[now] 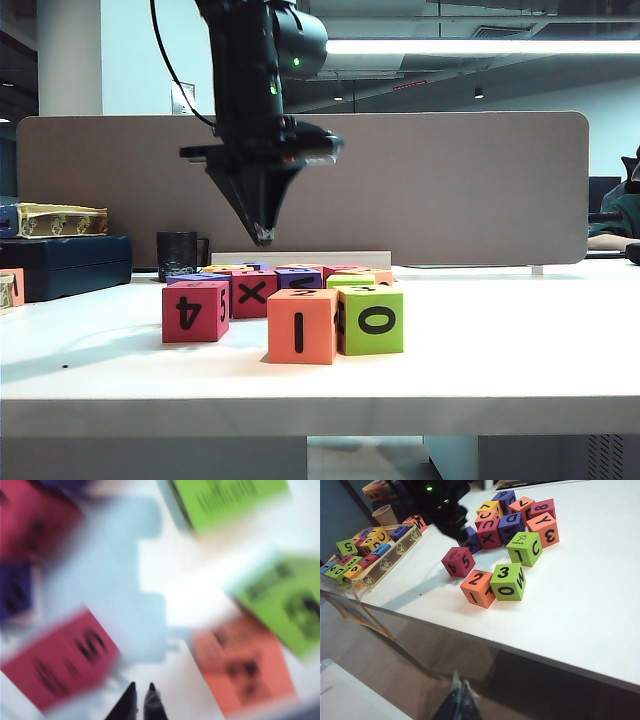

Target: Select the appropriate blocks from the scattered letter blocks on the table and arrange them in a row to spell out "23".

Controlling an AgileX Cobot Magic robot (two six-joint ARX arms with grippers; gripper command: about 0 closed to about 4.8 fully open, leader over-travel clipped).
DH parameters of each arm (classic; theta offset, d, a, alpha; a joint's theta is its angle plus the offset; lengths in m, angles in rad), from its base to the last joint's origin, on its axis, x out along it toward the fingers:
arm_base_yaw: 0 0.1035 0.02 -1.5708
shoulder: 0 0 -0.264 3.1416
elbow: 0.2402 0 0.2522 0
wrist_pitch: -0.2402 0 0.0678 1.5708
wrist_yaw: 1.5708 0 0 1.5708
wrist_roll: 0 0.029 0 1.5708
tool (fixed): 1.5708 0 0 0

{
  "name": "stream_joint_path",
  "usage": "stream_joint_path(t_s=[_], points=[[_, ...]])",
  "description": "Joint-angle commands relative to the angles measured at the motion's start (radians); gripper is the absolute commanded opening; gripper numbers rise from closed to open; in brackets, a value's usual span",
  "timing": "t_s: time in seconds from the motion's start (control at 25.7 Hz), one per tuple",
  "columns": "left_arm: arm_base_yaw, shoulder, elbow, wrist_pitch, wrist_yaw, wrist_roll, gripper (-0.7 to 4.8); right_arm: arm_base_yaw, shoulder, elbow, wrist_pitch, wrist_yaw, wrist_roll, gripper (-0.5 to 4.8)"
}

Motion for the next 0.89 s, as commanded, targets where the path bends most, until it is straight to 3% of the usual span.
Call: stream_joint_path(t_s=[0.04,0.47,0.89], points=[[-0.04,-0.021,0.006,-0.147,0.106,-0.007,0.21,0.0,0.002,0.002,0.01,0.0,-0.003,-0.01],[-0.195,-0.019,-0.081,-0.132,0.138,0.001,0.19,0.0,0.002,0.002,0.009,0.001,-0.004,-0.01],[-0.208,-0.017,-0.163,0.038,0.025,-0.003,0.17,0.0,0.002,0.002,0.009,-0.001,-0.003,-0.01]])
